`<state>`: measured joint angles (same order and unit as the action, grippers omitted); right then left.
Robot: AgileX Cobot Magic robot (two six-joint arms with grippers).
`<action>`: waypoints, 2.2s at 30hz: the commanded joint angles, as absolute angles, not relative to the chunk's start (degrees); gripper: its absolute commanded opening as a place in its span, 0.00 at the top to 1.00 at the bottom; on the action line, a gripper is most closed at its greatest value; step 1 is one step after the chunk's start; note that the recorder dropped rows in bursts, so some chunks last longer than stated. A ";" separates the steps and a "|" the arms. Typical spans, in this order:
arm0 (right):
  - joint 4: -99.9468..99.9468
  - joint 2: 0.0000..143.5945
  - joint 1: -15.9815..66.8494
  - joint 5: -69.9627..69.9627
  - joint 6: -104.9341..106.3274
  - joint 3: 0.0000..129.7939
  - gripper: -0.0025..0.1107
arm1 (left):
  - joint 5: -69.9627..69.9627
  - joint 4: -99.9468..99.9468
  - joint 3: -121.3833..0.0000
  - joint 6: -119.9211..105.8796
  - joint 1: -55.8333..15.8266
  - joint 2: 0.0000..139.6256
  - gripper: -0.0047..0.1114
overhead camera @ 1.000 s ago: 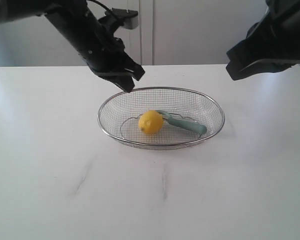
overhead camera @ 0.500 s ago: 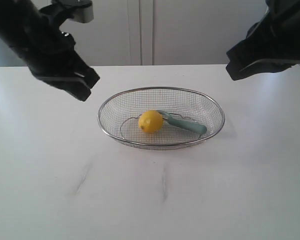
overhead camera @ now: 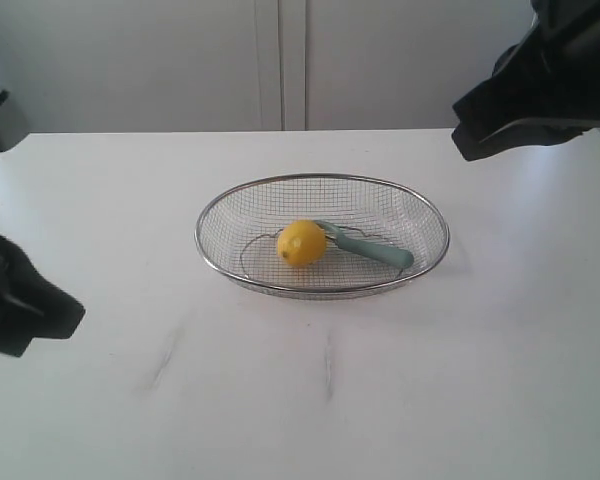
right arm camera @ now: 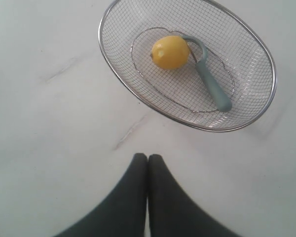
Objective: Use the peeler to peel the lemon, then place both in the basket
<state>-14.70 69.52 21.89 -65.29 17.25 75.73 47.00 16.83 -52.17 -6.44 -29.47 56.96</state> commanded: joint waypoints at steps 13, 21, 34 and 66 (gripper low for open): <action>-14.75 69.10 21.61 -64.56 17.79 75.76 0.98 | 47.15 17.65 -49.68 -6.24 -29.33 51.96 0.96; -14.75 69.10 21.61 -64.56 17.79 75.76 0.98 | 47.15 17.54 -49.68 -6.24 -29.33 51.96 0.96; -14.75 52.42 21.61 -64.56 17.79 75.76 0.98 | 47.15 17.54 -49.68 -6.24 -29.33 51.96 0.96; -16.40 9.45 -1.76 -65.03 17.79 75.84 0.98 | 47.15 17.54 -49.68 -6.24 -29.33 51.96 0.96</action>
